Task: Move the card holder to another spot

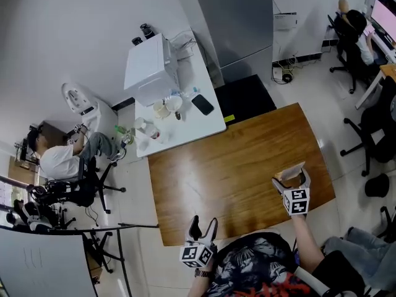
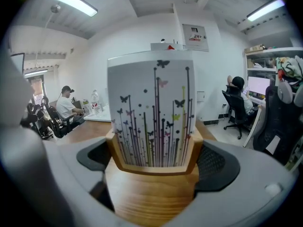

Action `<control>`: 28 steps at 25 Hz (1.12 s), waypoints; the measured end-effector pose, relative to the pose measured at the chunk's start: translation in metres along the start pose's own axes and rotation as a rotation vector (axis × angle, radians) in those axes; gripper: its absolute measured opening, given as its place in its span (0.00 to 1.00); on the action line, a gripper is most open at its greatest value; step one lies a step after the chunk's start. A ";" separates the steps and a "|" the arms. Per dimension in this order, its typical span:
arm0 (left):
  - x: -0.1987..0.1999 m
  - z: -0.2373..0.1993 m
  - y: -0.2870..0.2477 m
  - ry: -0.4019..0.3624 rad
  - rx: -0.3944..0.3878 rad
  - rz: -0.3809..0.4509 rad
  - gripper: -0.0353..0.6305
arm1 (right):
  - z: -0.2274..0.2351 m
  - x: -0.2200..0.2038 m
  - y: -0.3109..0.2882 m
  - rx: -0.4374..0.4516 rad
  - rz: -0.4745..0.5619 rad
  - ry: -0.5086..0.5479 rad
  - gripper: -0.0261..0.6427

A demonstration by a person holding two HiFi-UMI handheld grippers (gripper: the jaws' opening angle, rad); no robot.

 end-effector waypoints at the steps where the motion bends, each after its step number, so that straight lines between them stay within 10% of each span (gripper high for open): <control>1: 0.003 -0.001 0.001 -0.002 -0.001 0.008 0.55 | -0.002 0.005 0.006 -0.003 0.008 0.000 0.84; 13: 0.054 0.005 0.008 -0.184 -0.063 0.100 0.45 | -0.031 0.083 0.087 0.004 0.103 -0.011 0.84; 28: 0.076 0.003 0.002 -0.188 -0.082 0.127 0.34 | -0.054 0.110 0.101 0.004 0.169 -0.024 0.84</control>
Point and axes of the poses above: the fingertips, and each gripper's own axes: y backward along the fingers, z to its right, x out of its top, the point moved 1 cm from there along y, backward along the fingers, and after that the axes turned 12 degrees about y, right-handed, at the moved point
